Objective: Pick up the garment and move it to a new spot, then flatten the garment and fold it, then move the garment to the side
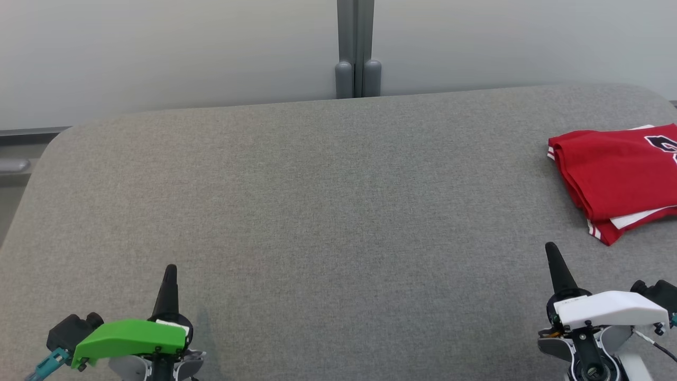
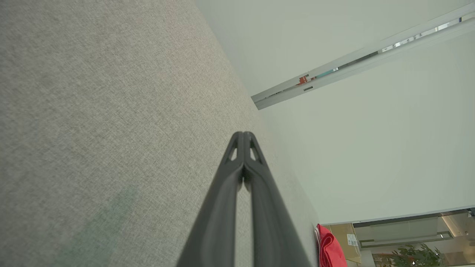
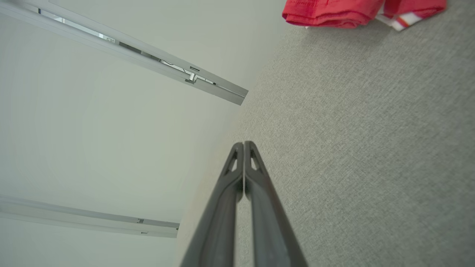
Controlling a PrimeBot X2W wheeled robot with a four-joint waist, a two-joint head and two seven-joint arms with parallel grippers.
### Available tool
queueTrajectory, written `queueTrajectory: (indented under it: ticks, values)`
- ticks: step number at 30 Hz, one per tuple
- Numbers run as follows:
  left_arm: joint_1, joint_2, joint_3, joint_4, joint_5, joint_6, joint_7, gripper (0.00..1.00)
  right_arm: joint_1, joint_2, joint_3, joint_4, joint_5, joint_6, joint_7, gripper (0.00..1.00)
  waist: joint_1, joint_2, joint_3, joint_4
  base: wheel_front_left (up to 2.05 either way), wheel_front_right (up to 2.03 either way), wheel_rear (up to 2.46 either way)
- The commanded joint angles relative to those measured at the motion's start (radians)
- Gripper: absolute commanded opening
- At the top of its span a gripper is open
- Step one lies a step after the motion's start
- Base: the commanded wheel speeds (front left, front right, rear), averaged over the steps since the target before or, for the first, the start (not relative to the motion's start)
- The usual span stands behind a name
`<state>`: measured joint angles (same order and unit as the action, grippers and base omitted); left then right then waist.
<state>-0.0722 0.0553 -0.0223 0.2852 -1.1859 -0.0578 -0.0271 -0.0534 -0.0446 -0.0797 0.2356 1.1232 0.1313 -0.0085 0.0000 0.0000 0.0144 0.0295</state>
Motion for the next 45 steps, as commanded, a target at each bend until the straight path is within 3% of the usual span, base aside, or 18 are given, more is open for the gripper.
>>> queueTrajectory:
  ticks: [1,45]
  values:
    - [-0.028,0.007,0.011,-0.014,-0.027,-0.009,0.008,0.00,-0.024,-0.005,-0.004,-0.005,0.030,0.000,0.007,0.00,0.0000,0.0000,0.000,-0.001,0.00,0.00,0.00]
    - [-0.040,0.005,0.107,-0.037,-0.355,-0.063,0.110,0.00,-0.053,-0.007,-0.029,0.007,0.398,0.000,0.103,0.00,0.0000,0.0000,-0.009,-0.022,0.00,0.00,0.00]
